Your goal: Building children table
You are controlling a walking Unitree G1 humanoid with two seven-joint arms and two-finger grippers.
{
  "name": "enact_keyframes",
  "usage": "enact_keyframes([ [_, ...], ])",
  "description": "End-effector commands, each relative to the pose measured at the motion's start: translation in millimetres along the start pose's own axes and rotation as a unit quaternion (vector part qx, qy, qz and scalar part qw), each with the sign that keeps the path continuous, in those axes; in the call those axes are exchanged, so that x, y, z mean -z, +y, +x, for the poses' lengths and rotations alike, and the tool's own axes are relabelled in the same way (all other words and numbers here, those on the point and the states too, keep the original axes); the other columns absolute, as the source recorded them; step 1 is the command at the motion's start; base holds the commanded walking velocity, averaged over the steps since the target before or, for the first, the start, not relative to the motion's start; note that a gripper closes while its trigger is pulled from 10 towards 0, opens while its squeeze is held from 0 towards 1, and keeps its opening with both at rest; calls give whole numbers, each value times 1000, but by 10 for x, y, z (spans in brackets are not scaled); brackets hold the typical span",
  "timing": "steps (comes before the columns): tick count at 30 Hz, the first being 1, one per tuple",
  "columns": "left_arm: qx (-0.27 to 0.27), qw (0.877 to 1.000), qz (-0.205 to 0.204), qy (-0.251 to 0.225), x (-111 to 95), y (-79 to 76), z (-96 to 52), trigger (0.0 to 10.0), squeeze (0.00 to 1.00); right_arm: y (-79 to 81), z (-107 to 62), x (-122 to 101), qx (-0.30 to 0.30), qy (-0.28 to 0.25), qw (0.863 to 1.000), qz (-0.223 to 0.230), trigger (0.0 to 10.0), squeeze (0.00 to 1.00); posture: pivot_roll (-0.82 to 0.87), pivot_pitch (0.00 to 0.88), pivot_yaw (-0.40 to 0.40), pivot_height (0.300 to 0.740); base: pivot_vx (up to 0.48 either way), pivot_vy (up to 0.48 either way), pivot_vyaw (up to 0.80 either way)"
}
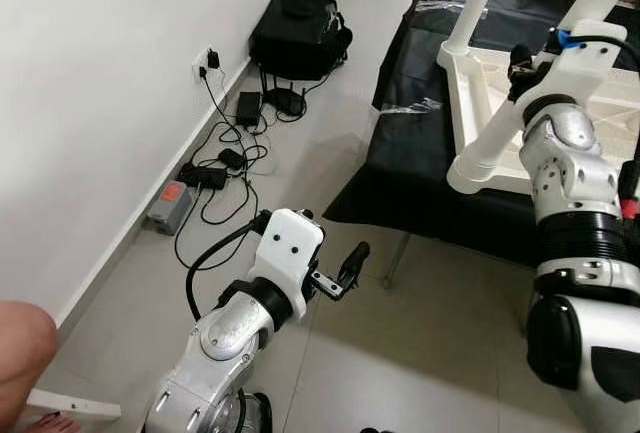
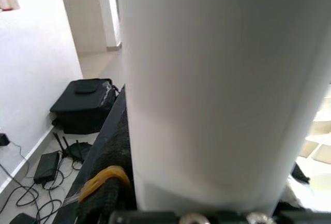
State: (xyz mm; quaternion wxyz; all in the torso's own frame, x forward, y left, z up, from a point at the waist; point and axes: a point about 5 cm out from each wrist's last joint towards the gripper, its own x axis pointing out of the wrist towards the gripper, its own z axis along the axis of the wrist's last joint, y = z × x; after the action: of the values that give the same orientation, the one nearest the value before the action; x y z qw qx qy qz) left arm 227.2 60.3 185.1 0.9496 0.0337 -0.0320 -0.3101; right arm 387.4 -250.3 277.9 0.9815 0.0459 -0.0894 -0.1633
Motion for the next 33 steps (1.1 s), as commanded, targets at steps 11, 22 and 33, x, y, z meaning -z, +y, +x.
enact_keyframes([
  [11, 2, 1000, 1, 2, -1, 7, -2, 10000, 0, -219, -156, 655, 135, 134, 982, -25, 10000, 0, 150, 208, -56, 740, 0, 0, 0],
  [22, 0, 1000, 1, 1, -5, 15, 5, 10000, 0, -226, -192, 574, 237, 117, 963, -42, 10000, 0, 148, 210, -59, 740, 0, 0, 0],
  [33, -3, 1000, 2, 0, -8, 19, 9, 10000, 0, 15, -213, 522, 219, 93, 967, -88, 10000, 0, 145, 210, -65, 740, 0, 0, 0],
])
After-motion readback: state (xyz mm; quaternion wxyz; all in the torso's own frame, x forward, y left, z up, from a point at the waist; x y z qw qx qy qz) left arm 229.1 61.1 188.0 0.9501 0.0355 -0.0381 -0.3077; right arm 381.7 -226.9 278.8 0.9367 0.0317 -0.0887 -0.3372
